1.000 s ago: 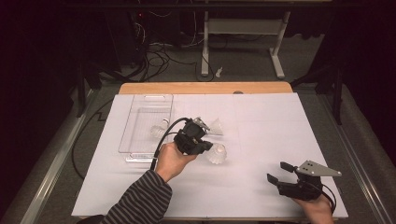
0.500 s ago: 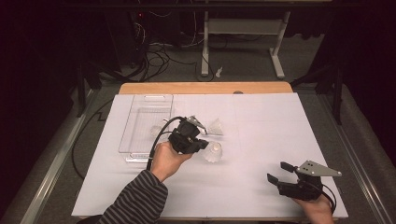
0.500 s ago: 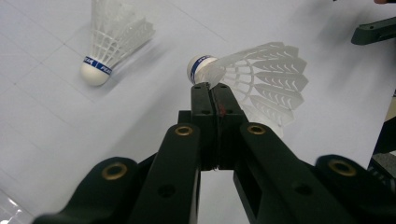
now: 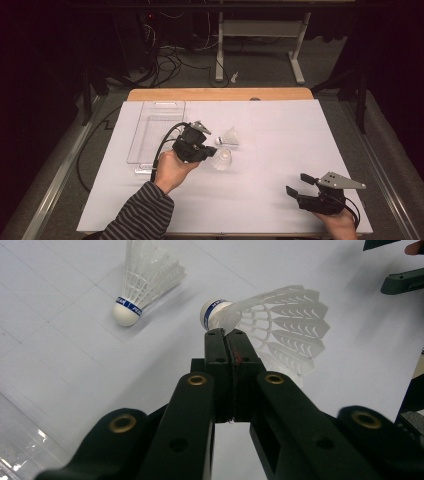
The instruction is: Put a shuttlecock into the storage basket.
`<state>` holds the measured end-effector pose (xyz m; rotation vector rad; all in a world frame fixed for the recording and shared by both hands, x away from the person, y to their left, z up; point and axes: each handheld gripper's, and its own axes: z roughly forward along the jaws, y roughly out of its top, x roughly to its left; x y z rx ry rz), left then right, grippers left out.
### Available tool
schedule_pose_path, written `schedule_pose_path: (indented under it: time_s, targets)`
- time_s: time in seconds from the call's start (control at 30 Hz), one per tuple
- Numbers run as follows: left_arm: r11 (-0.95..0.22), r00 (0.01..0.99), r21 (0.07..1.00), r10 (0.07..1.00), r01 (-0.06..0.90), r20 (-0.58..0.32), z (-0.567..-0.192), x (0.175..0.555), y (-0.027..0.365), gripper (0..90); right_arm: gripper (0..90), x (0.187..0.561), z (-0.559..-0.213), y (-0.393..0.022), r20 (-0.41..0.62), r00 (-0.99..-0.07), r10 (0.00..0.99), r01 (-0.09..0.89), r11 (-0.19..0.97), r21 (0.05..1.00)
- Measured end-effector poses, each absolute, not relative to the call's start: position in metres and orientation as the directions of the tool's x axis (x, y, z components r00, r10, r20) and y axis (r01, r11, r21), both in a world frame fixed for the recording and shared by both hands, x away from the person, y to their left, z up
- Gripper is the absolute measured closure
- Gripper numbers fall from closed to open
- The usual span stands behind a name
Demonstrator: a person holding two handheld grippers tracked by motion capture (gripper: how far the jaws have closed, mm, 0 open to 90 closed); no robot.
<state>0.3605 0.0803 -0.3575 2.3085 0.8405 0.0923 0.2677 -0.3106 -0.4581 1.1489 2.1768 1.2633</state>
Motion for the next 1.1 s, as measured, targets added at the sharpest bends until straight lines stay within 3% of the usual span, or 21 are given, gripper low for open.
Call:
schedule_pose_path:
  time_s: [1.1]
  targets:
    - [-0.525,0.759,0.639,0.635,0.563,-0.147,-0.344,0.358,0.111,89.3,27.7,0.268,-0.458,-0.311,0.081,-0.596,0.799,0.466,0.262,0.845]
